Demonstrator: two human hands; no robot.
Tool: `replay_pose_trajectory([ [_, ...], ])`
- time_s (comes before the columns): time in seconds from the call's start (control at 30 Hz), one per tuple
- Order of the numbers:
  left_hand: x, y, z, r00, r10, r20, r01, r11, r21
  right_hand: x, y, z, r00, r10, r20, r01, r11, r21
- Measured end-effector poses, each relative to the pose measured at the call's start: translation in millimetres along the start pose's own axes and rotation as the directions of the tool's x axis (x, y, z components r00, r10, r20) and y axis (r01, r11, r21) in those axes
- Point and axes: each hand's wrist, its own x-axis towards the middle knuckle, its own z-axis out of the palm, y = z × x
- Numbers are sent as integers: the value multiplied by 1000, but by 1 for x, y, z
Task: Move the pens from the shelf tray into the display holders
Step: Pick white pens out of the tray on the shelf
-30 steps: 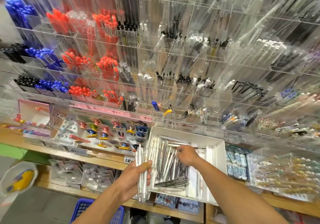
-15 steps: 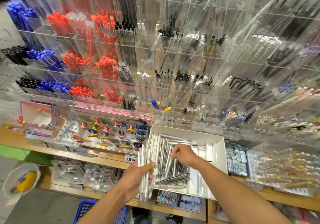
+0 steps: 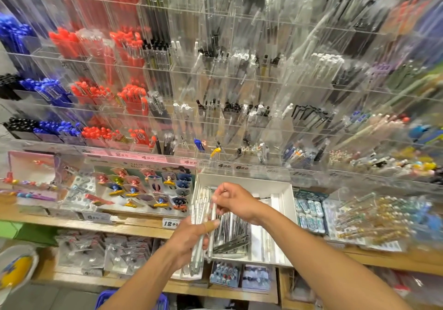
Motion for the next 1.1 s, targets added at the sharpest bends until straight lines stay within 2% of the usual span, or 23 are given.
replay_pose_trajectory([
  [0.13, -3, 1, -2, 1000, -22, -10, 22, 999, 35, 2, 7, -1, 998, 29, -61, -20, 989, 146],
  [0.2, -6, -2, -2, 999, -42, 15, 42, 999, -4, 7, 14, -10, 993, 45, -106, -30, 990, 138],
  [0.27, -8, -6, -3, 999, -50, 18, 51, 996, -76, 13, 27, -23, 973, 83, -217, -94, 995, -42],
  [0.37, -10, -13, -7, 996, -78, 48, 87, 973, -215, 25, 54, -40, 912, 144, -383, -296, 880, -373],
  [0.43, -13, -16, -10, 991, -105, 80, 122, 958, -259, 32, 72, -46, 913, 176, -369, -358, 781, -512],
  [0.5, -17, -18, -12, 985, -129, 113, 158, 941, -299, 39, 85, -46, 928, 204, -312, -361, 699, -617],
  [0.63, -20, -19, -15, 980, -138, 144, 181, 919, -351, 51, 96, -37, 936, 181, -303, -346, 636, -690],
  [0.73, -22, -17, -15, 983, -124, 137, 166, 918, -360, 58, 103, -21, 891, 155, -426, -434, 566, -701],
  [0.93, -23, -15, -24, 988, -144, 55, 154, 919, -363, 62, 109, 4, 801, 113, -588, -546, 541, -639],
  [1.03, -22, -14, -24, 989, -145, 7, 138, 920, -366, 62, 111, 7, 800, 120, -588, -532, 594, -603],
  [1.1, -22, -14, -23, 989, -148, -1, 137, 919, -371, 61, 111, 6, 815, 176, -552, -500, 695, -517],
])
